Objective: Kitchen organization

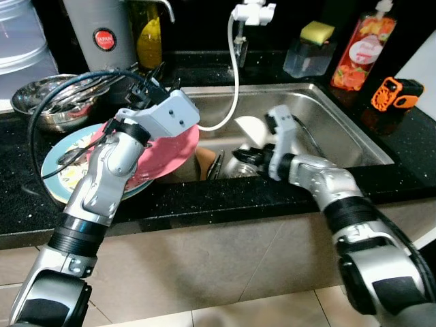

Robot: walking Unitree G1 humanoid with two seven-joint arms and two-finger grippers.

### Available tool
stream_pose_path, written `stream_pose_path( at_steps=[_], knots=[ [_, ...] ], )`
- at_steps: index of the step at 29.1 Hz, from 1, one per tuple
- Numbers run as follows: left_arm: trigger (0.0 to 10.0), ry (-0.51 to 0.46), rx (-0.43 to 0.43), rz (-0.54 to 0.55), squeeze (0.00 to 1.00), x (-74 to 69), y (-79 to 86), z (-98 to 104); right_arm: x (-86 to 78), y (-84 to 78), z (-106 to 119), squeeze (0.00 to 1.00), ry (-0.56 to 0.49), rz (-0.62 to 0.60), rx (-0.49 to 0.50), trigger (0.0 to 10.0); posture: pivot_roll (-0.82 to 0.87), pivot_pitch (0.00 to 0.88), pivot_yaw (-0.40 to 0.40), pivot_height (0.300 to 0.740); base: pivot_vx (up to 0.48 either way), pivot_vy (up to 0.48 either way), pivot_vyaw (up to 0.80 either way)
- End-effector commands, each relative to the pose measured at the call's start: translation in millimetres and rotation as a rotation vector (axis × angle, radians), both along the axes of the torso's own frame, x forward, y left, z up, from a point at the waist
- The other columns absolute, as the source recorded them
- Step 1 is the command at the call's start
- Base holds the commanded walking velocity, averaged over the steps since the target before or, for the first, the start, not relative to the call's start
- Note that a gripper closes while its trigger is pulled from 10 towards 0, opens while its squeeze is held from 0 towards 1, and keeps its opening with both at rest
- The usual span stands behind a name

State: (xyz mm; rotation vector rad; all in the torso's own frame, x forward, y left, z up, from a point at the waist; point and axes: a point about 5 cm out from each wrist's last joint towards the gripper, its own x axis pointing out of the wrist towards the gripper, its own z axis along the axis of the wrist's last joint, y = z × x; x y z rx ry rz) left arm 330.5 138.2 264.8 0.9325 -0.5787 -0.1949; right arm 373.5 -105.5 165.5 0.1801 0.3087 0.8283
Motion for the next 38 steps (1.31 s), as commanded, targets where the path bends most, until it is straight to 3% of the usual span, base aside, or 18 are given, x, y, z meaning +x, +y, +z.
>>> stream_pose_path(
  at_steps=[1,4,5,8,10,11,13,17,19,23,25,28,35,38],
  knots=[
    [10.0,0.0,-0.006,0.013,0.0,-1.9,2.4,-1,-0.6,0.1,-9,1.0,0.033,-0.022,0.007,10.0,0.27,0.0,-0.078,0.74,0.0,0.0,0.0],
    [10.0,0.006,-0.007,0.02,0.0,-4.3,3.9,-2,11.5,0.7,1,1.0,-0.048,-0.21,0.089,10.0,0.28,0.0,-0.08,0.74,0.0,0.0,0.0],
    [10.0,0.008,-0.006,0.022,0.0,-4.7,4.1,-2,13.2,-0.6,5,0.0,-0.058,-0.237,0.126,10.0,0.28,0.0,-0.08,0.74,0.0,0.0,0.0],
    [10.0,0.009,-0.006,0.022,0.0,-5.1,4.2,-2,15.0,-3.7,10,0.0,-0.08,-0.27,0.171,10.0,0.28,0.0,-0.078,0.74,0.0,0.0,0.0],
    [10.0,0.011,-0.005,0.024,0.0,-5.6,4.4,-3,18.8,-14.8,24,0.0,-0.122,-0.341,0.282,10.0,0.27,0.0,-0.071,0.74,0.0,0.0,0.0],
    [10.0,0.011,-0.005,0.024,0.0,-5.6,4.4,-3,18.8,-14.8,24,0.0,-0.122,-0.341,0.282,10.0,0.27,0.0,-0.071,0.74,0.0,0.0,0.0],
    [10.0,0.015,0.0,0.026,0.0,-4.8,4.8,-3,20.9,-29.0,41,0.0,-0.182,-0.409,0.374,10.0,0.27,0.0,-0.068,0.74,0.0,0.0,0.0],
    [10.0,0.032,-0.009,0.028,0.0,-3.9,6.2,-3,19.6,-40.7,60,0.0,-0.276,-0.463,0.419,10.0,0.27,0.0,-0.063,0.74,0.0,0.0,0.0],
    [10.0,0.061,-0.079,0.028,0.0,-3.2,8.5,-2,16.6,-50.3,75,0.0,-0.374,-0.522,0.414,10.0,0.26,0.0,-0.059,0.74,0.0,0.0,0.0],
    [10.0,0.184,-0.186,-0.006,0.0,-4.2,9.0,-9,5.3,-72.8,103,0.0,-0.524,-0.67,0.502,10.0,0.26,0.0,-0.05,0.74,0.0,0.0,0.0],
    [10.0,0.264,-0.249,-0.05,0.0,-9.0,7.6,-12,0.5,-74.6,105,0.0,-0.555,-0.684,0.475,10.0,0.25,0.0,-0.046,0.74,0.0,0.0,0.0],
    [10.0,0.296,-0.285,-0.066,0.0,-12.3,9.7,-12,-1.8,-74.8,103,0.0,-0.553,-0.686,0.471,10.0,0.25,0.0,-0.045,0.74,0.0,0.0,0.0],
    [10.0,0.482,-0.333,-0.112,0.0,-35.5,37.4,-4,-8.8,-80.8,84,0.0,-0.518,-0.731,0.4,10.0,0.26,0.0,-0.043,0.74,0.0,0.0,0.0],
    [10.0,0.542,-0.447,-0.088,0.0,-49.4,62.9,4,-10.3,-81.1,79,0.0,-0.505,-0.749,0.38,10.0,0.28,0.0,-0.043,0.74,0.0,0.0,0.0]
  ],
)
